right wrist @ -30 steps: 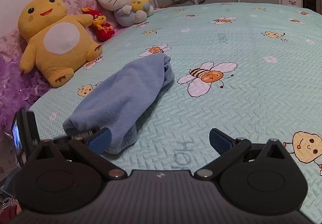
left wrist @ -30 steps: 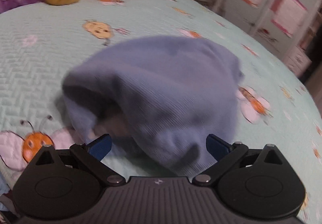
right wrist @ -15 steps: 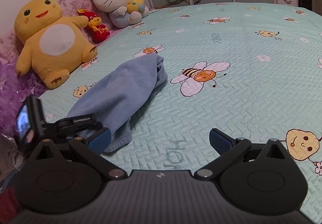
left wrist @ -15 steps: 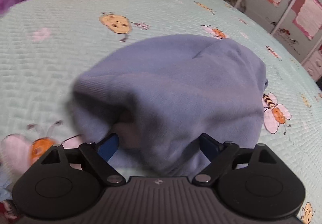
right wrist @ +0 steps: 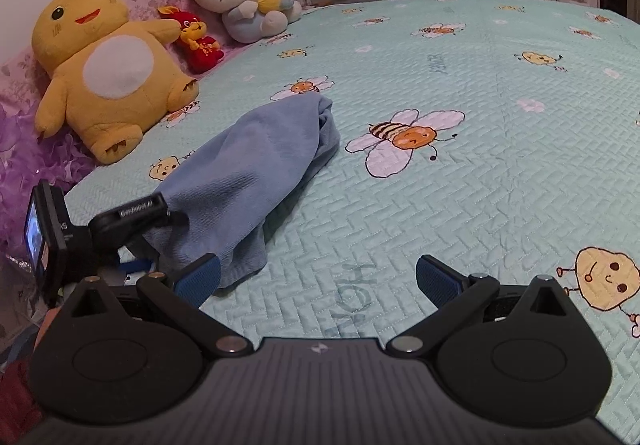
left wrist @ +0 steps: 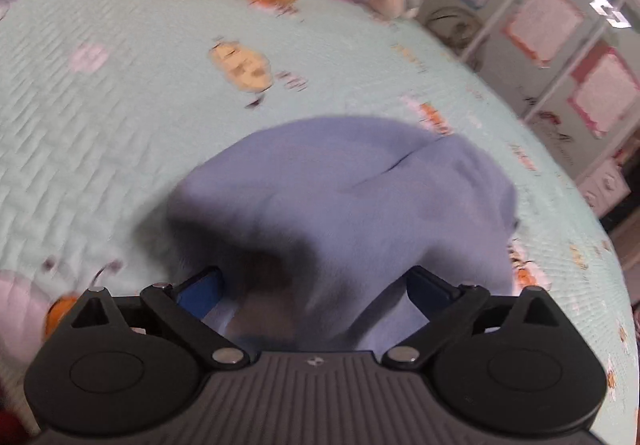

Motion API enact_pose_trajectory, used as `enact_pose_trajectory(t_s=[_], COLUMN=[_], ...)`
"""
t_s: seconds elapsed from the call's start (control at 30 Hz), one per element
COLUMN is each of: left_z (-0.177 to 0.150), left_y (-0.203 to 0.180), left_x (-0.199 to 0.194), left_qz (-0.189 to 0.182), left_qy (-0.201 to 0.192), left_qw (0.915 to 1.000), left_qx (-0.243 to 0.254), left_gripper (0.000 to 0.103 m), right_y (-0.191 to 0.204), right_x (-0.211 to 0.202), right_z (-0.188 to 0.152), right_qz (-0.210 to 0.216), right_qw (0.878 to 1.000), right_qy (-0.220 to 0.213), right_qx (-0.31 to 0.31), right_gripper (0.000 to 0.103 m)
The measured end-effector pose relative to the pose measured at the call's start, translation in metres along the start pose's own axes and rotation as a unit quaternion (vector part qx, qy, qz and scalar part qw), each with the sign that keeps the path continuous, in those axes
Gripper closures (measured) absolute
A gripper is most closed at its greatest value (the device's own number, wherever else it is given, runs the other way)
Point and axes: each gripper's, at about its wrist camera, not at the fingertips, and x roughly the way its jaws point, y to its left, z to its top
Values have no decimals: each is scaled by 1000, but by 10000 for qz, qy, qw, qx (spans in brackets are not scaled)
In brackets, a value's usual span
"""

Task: Fold clothes
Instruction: 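Grasp the garment edge with the left tool while the right tool grasps another edge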

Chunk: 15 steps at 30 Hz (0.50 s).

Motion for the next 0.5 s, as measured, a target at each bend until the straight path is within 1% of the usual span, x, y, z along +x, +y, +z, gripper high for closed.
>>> enact_pose_trajectory(t_s=[0.03,0.07,0.1,0.13,0.2,0.27,0.3,0.4,0.5], left_z=[0,-2,-6,-14,-28,-43,-51,-73,-85], left_y=[-3,-8,-18,-31,-57,-83,-96,-131,-154], left_x=[2,3,0,-6,-17,-29,-38,-73,-117], left_qz=[-114,-223,-346,-480,-745,-1006,-1179,-1792,-2508], left_qy=[12,62,86,92,103,114,118,139,168], left_qw=[9999,9996,9986,9964,9883,9756,9687,9476,9281], left_qx=[80,162,382,697,1326,1949,2181,2641,2748], left_gripper=[19,55,91,97,96,96,96,97,97], right_y=[-1,-2,-2,-3,-7,-15,-20,-41,-67], right_x=[0,0,0,0,1,1,1,-5,-16], right_z=[0,-1,-1,-2,-3,-5,-6,-9,-15], right_qz=[-5,-9,-18,-36,-93,-188,-249,-457,-602], right_qw=[10000,10000,10000,10000,10000,9998,9996,9983,9958], right_qy=[8,12,9,5,2,-6,-13,-55,-124], right_qx=[9,5,-9,-25,-23,54,109,358,680], right_gripper=[1,1,1,1,1,1,1,1,1])
